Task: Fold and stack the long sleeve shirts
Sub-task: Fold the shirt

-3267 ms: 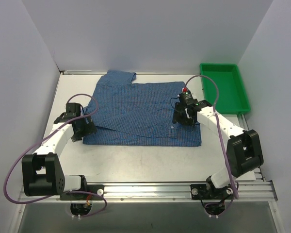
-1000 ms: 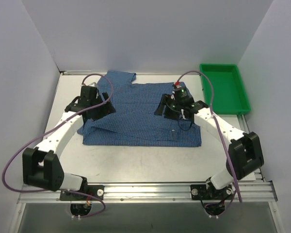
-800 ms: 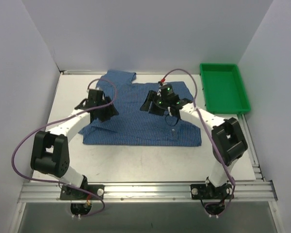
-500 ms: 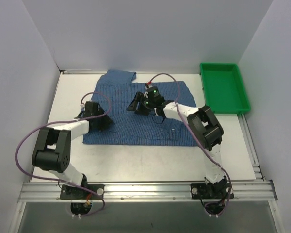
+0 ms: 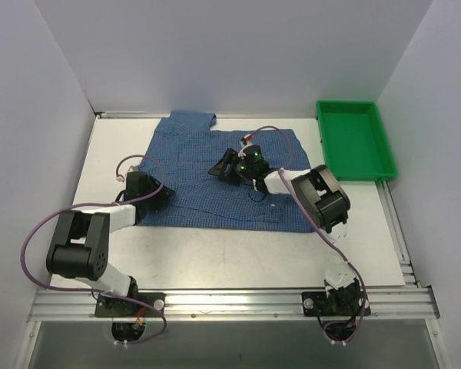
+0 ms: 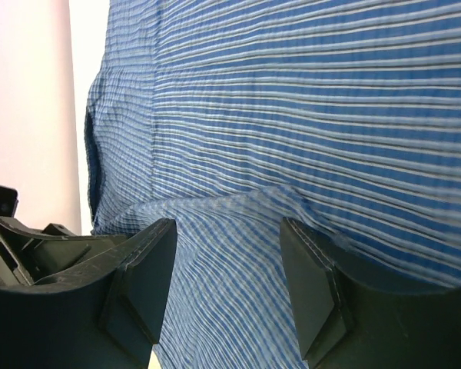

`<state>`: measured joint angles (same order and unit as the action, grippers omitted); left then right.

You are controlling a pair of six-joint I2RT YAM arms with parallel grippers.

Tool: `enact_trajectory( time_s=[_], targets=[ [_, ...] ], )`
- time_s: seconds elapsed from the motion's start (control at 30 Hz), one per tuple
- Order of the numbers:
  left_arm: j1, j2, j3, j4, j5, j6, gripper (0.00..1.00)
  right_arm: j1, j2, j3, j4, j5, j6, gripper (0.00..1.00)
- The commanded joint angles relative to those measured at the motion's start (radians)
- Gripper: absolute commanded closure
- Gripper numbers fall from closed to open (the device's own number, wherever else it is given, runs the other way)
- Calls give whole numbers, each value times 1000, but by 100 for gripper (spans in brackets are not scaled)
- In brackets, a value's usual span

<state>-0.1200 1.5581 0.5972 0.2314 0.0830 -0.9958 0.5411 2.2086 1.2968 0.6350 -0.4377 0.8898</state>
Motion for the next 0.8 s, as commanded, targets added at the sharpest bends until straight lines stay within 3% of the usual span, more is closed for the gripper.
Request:
enact_trajectory(
  time_s=[0.0,0.37,0.57,0.77],
  targets=[
    [22,-35,-37,-141,-75,11,46,-67,-96,-91,-4,33,-32,43],
    [2,-286,116,-334,-64,135,37,-14,-245,-51,-86,-99,-22,43],
    [25,-133,191,-316,-46,148,38,42,-204,-54,-47,-115,0,43],
    [69,-1,155,-247,-71,88,41,19,-219,-192,-40,-76,-20,43]
  ],
)
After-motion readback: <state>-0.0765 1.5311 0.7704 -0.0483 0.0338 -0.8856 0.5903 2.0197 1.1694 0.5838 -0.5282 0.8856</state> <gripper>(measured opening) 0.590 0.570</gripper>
